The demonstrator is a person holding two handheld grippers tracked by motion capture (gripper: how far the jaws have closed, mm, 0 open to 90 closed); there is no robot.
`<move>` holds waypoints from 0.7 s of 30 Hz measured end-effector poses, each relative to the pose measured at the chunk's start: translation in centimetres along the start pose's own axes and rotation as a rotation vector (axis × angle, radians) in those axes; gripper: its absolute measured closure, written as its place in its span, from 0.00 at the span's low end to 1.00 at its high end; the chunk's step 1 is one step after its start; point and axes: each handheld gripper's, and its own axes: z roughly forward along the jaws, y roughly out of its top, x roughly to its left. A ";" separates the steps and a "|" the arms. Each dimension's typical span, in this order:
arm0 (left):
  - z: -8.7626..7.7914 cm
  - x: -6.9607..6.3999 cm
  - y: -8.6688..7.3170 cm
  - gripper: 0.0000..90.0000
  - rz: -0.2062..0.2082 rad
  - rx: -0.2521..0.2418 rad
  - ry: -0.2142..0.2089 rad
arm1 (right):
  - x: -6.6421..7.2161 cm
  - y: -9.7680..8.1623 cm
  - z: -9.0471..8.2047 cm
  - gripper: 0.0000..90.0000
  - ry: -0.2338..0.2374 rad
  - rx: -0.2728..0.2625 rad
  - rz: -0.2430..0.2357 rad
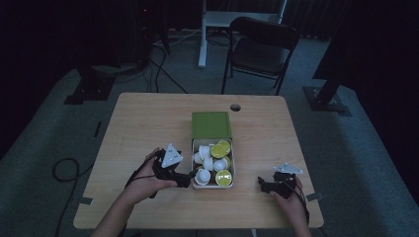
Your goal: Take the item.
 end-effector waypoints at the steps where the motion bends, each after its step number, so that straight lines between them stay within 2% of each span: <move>1: 0.2 -0.2 0.2 0.18 0.006 0.001 -0.007 | 0.0 0.0 0.0 0.13 0.000 0.000 0.000; 4: 0.8 -0.7 0.9 0.23 0.022 0.009 -0.014 | 0.0 0.0 0.0 0.13 0.000 0.000 0.000; 10: 2.4 -1.3 1.9 0.23 0.031 0.014 -0.044 | 0.0 0.0 0.0 0.13 0.000 0.000 0.000; 21: 5.1 -2.1 3.7 0.27 0.015 0.012 -0.065 | 0.0 0.0 0.0 0.13 0.000 -0.001 0.000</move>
